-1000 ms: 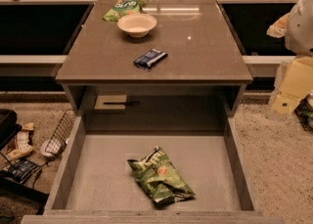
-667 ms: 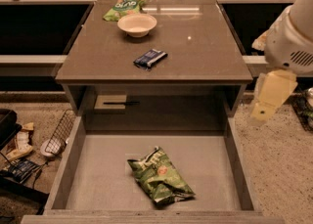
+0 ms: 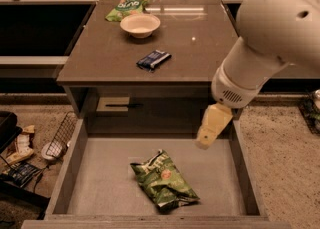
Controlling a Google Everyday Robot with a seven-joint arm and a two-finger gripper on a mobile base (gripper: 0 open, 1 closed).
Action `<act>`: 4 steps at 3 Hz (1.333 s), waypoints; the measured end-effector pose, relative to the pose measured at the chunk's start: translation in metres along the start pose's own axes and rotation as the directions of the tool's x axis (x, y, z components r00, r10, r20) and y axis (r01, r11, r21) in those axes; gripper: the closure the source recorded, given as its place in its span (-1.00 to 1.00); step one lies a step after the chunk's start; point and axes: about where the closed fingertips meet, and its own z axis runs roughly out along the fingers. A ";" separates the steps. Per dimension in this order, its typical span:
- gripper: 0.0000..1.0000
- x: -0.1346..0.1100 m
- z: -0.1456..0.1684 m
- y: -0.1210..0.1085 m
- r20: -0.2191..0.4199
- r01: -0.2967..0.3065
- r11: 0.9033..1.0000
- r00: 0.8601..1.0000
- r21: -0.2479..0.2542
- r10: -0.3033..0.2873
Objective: Pick green jalapeno chip bag from top drawer and place on counter
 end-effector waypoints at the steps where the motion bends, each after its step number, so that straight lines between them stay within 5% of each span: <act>1: -1.00 -0.021 0.051 0.042 -0.030 -0.096 0.992 0.995 -0.076 0.094; 3: -1.00 -0.028 0.142 0.132 -0.020 -0.279 0.941 0.960 -0.190 0.280; 4: -1.00 -0.034 0.149 0.131 0.017 -0.281 0.944 0.957 -0.174 0.288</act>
Offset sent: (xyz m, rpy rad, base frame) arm -0.1016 0.1223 -0.1641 0.1664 0.3112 -0.2871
